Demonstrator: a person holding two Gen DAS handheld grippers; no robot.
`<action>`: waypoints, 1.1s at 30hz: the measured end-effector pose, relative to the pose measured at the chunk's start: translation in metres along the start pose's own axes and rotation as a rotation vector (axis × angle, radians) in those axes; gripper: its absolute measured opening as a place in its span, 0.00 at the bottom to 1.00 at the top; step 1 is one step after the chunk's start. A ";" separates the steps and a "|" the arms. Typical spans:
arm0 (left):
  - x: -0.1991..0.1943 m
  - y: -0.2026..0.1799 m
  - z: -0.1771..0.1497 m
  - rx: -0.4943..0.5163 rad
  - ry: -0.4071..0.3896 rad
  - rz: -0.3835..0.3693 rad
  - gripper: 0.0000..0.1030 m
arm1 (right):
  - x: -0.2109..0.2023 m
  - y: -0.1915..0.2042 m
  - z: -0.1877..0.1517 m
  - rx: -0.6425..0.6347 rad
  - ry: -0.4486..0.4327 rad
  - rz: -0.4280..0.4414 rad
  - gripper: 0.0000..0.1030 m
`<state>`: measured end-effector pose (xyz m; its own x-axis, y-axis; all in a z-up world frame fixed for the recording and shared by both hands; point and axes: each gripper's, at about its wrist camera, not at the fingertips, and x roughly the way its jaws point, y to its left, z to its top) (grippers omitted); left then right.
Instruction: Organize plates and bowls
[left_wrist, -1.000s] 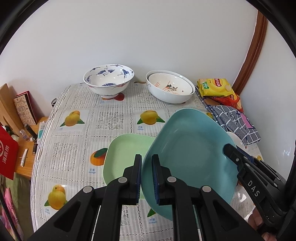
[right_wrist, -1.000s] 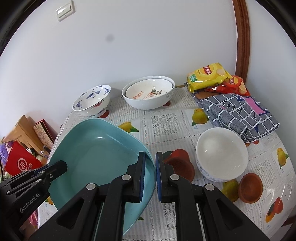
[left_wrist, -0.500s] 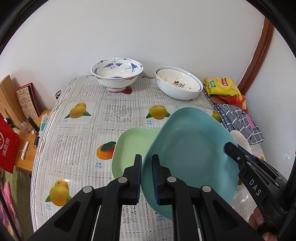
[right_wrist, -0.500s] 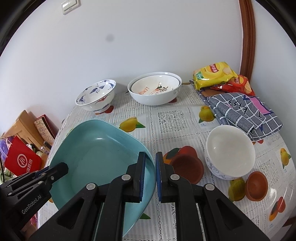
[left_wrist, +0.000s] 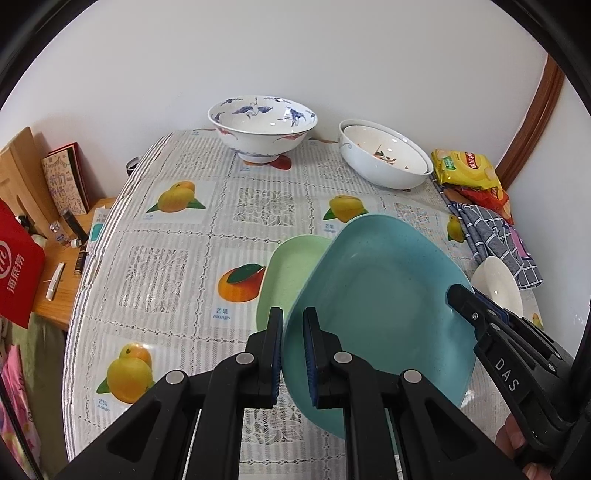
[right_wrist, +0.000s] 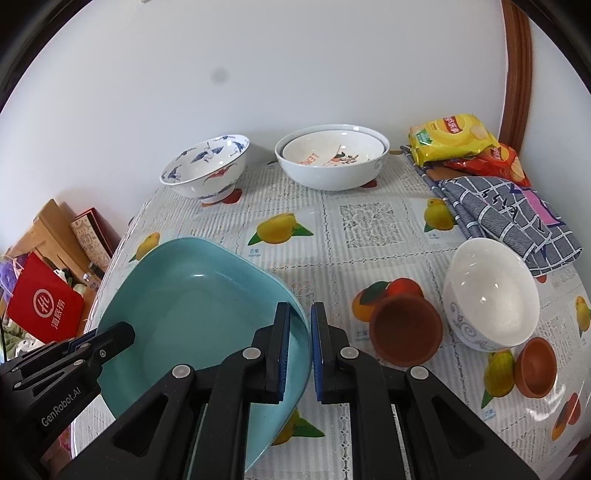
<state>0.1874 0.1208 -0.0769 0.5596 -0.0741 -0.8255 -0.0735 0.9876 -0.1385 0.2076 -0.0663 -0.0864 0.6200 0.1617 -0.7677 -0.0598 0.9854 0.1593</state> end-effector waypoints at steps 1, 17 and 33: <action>0.002 0.002 0.000 -0.003 0.004 0.002 0.11 | 0.003 0.002 -0.001 -0.004 0.006 0.001 0.11; 0.025 0.027 -0.009 -0.050 0.067 0.033 0.11 | 0.035 0.021 -0.011 -0.049 0.076 0.017 0.11; 0.048 0.024 0.003 -0.048 0.087 0.038 0.11 | 0.059 0.020 0.005 -0.068 0.087 -0.001 0.13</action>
<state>0.2151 0.1414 -0.1182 0.4816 -0.0503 -0.8749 -0.1341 0.9824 -0.1303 0.2469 -0.0372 -0.1255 0.5498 0.1620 -0.8195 -0.1140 0.9864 0.1185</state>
